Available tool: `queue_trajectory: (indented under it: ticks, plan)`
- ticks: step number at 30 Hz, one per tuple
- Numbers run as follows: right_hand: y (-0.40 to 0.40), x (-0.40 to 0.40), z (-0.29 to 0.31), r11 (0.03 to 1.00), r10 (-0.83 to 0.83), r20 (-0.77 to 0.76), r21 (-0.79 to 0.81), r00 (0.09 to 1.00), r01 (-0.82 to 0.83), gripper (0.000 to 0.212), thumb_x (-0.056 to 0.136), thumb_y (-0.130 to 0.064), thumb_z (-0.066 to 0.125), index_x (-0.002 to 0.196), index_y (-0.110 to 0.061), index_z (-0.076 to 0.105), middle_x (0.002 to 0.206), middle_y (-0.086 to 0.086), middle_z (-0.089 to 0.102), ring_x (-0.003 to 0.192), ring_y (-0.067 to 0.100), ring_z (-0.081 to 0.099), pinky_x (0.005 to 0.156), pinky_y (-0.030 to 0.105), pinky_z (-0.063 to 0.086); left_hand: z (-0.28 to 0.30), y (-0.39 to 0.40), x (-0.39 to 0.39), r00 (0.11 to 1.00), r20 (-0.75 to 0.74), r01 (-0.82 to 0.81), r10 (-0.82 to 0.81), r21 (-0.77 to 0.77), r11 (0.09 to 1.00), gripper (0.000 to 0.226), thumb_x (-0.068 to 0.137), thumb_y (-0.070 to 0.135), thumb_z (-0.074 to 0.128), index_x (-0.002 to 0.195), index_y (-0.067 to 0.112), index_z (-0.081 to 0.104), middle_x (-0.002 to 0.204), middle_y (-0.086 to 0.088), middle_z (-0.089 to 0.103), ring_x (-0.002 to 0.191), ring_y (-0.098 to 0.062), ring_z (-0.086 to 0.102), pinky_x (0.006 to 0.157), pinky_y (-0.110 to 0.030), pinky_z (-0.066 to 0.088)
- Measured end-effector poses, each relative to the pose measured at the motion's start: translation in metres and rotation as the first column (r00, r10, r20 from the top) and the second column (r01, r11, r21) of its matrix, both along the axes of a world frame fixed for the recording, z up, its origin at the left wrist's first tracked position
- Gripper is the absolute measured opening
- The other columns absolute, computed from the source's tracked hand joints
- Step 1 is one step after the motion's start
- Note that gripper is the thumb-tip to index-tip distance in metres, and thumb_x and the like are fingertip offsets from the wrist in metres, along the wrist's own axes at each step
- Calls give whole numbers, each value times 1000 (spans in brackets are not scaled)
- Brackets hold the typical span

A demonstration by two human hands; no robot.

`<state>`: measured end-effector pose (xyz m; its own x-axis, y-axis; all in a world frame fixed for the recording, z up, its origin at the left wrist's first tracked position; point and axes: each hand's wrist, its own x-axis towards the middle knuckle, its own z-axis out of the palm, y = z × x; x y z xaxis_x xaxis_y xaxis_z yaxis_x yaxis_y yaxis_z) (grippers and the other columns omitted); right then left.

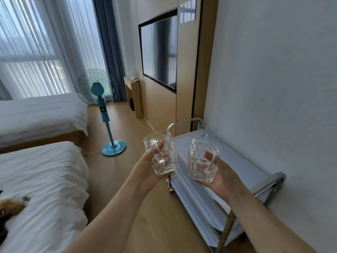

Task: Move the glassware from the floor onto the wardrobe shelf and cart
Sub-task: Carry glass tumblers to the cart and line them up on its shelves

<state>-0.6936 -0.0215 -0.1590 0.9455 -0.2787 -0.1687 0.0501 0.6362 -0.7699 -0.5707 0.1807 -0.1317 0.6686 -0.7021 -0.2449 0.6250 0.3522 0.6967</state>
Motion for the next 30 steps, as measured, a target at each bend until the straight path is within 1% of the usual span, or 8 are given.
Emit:
queue_trajectory:
  ticks: [4, 10, 14, 16, 19, 22, 25, 30]
  plan:
    - [-11, 23, -17, 996, -39, -33, 77, 999, 42, 24, 98, -27, 59, 112, -12, 70, 111, 17, 63, 95, 32, 65, 83, 43, 58, -15, -16, 39, 985, -142, 88, -97, -70, 994, 24, 85, 33, 67, 82, 14, 82, 111, -10, 66, 101, -27, 61, 115, -48, 32]
    - [-46, 64, -43, 986, -108, -96, 120, 989, 119, 57, 69, -28, 91, 119, -17, 64, 122, 16, 65, 113, 37, 63, 109, 57, 43, -47, -61, 93, 960, -227, 151, -165, -77, 985, 31, 92, 36, 65, 99, 9, 77, 108, -9, 68, 95, -25, 66, 112, -43, 36]
    - [-78, 99, -57, 975, -209, -141, 43, 968, 216, 32, 82, -26, 78, 108, -14, 64, 110, 11, 69, 94, 28, 69, 85, 45, 58, -58, -104, 132, 976, -26, 216, -214, 129, 968, 38, 84, 39, 76, 111, 12, 71, 102, -9, 70, 87, -25, 67, 90, -46, 52]
    - [-103, 118, -65, 974, -218, -118, 32, 969, 223, 50, 61, -39, 94, 96, -10, 74, 115, 18, 67, 96, 34, 65, 92, 49, 52, -60, -130, 153, 969, 123, 181, -217, 251, 951, 48, 75, 35, 84, 114, 10, 70, 103, -10, 69, 88, -26, 65, 92, -52, 53]
    - [-139, 142, -66, 986, -156, -42, -62, 987, 154, 67, 28, -44, 102, 79, -11, 74, 87, 12, 62, 83, 32, 56, 89, 48, 45, -65, -175, 188, 945, 268, 76, -185, 370, 926, 67, 67, 19, 91, 125, 11, 59, 109, -14, 71, 92, -34, 73, 84, -55, 59]
    - [-185, 171, -79, 967, -253, -117, -22, 960, 252, 91, 23, -44, 102, 97, -9, 64, 85, 8, 60, 77, 27, 57, 81, 41, 49, -74, -226, 227, 921, 322, 45, -218, 469, 882, 85, 62, 8, 93, 132, 22, 48, 121, -18, 66, 102, -38, 71, 83, -55, 59]
    - [-231, 193, -99, 943, -326, -228, -11, 918, 332, 78, 47, -33, 94, 113, -10, 60, 100, 9, 66, 71, 20, 64, 68, 35, 52, -83, -276, 258, 886, 354, 56, -300, 560, 827, 118, 38, 25, 103, 138, 33, 41, 128, -12, 61, 112, -33, 66, 97, -55, 52]
    - [-288, 213, -139, 890, -451, -361, -118, 816, 440, 28, 96, -17, 62, 124, -13, 59, 104, 6, 76, 87, 20, 70, 92, 44, 45, -111, -352, 290, 865, 357, 69, -354, 613, 787, 98, 58, 5, 95, 136, 30, 40, 123, -8, 52, 114, -26, 54, 91, -40, 46]
